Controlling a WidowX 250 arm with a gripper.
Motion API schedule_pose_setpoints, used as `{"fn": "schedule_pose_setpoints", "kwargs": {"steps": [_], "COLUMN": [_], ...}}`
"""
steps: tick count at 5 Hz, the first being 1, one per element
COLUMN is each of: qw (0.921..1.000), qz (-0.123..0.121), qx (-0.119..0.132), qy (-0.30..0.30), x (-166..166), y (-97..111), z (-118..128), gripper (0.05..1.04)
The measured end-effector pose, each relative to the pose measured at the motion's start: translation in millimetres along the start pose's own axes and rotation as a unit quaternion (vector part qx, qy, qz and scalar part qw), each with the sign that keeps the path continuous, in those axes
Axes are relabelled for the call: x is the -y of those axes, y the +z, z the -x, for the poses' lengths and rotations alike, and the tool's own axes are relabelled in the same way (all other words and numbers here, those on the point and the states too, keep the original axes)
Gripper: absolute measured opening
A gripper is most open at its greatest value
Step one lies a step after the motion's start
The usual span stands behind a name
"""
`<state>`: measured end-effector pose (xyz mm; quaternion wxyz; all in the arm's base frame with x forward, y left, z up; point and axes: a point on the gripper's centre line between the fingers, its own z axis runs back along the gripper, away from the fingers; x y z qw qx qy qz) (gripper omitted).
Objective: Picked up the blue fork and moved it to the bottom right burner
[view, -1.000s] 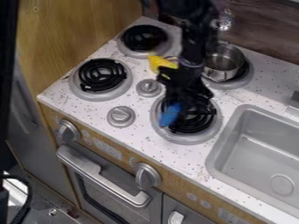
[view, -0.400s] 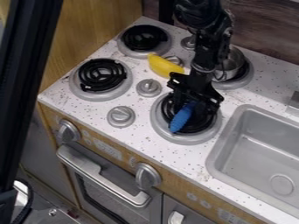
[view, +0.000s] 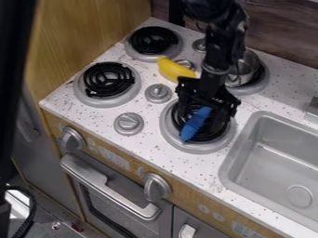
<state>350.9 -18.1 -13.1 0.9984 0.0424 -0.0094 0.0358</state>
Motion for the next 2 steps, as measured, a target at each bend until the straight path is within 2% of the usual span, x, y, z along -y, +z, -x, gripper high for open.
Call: {"fn": "schedule_pose_setpoints", "kwargs": {"steps": [1,2], "qw": [0.9997,0.9985], "qz": [0.022,0.044], "qx": [0.009,0.016], "qy": [0.004,-0.029], "x": [2.4,3.3], "y": [17.1,24.6], "z": [12.2,20.1], "gripper": [0.997,0.997]}}
